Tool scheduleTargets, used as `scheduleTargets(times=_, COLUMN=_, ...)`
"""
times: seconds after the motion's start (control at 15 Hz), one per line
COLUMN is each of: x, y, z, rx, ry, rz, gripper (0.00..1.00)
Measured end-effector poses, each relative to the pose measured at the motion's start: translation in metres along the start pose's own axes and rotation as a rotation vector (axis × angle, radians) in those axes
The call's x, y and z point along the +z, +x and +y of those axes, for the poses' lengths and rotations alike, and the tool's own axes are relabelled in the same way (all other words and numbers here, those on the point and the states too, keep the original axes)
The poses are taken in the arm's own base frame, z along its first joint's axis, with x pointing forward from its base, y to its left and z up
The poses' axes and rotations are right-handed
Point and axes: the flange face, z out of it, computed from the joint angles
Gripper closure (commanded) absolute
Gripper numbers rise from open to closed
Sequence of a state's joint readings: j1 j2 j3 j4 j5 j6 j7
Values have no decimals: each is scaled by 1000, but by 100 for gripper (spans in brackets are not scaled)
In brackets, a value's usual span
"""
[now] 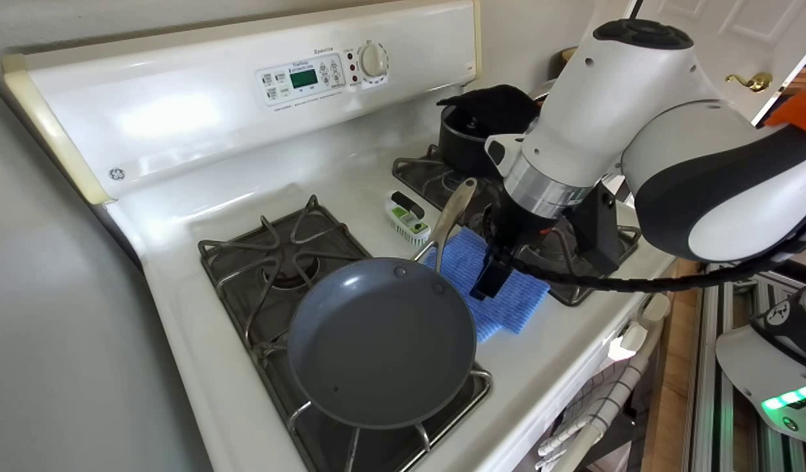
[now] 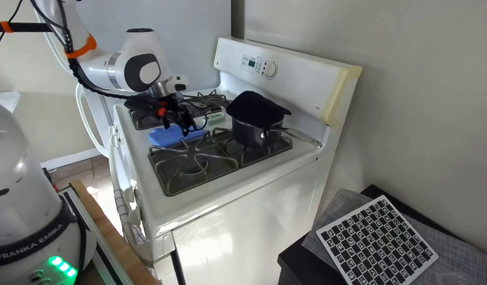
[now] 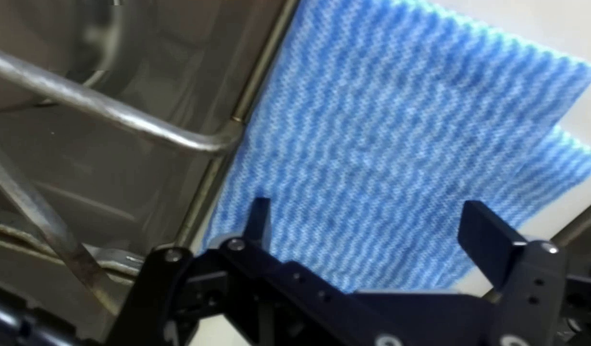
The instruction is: Use the towel to wipe the pan
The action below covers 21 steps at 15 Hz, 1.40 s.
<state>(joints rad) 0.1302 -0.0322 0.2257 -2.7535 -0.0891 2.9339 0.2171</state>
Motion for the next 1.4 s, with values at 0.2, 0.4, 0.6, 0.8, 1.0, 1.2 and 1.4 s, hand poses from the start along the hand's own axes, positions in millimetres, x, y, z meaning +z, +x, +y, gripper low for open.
scheduleTargets(times=0.2, x=8, y=-3, z=-2, rx=-45, ry=-5, rz=-13, gripper=29)
scheduleTargets(times=0.4, x=10, y=-3, z=-3, rx=-74, ry=-11, rz=-14, gripper=44)
scheduleTargets(times=0.6, x=9, y=-1, z=-3, rx=-83, ry=-13, rz=-9, gripper=72)
scheduleTargets(times=0.8, x=9, y=0, z=-3, rx=-82, ry=-13, rz=-9, gripper=97)
scheduleTargets(times=1.0, x=9, y=-1, z=-6, rx=-57, ry=-2, rz=-20, gripper=100)
scheduleTargets(times=1.2, x=8, y=-4, z=-15, rx=-34, ry=9, rz=-74, gripper=100)
scheduleTargets(times=1.4, x=-5, y=-1, z=-25, rx=-32, ry=8, rz=-124, gripper=100)
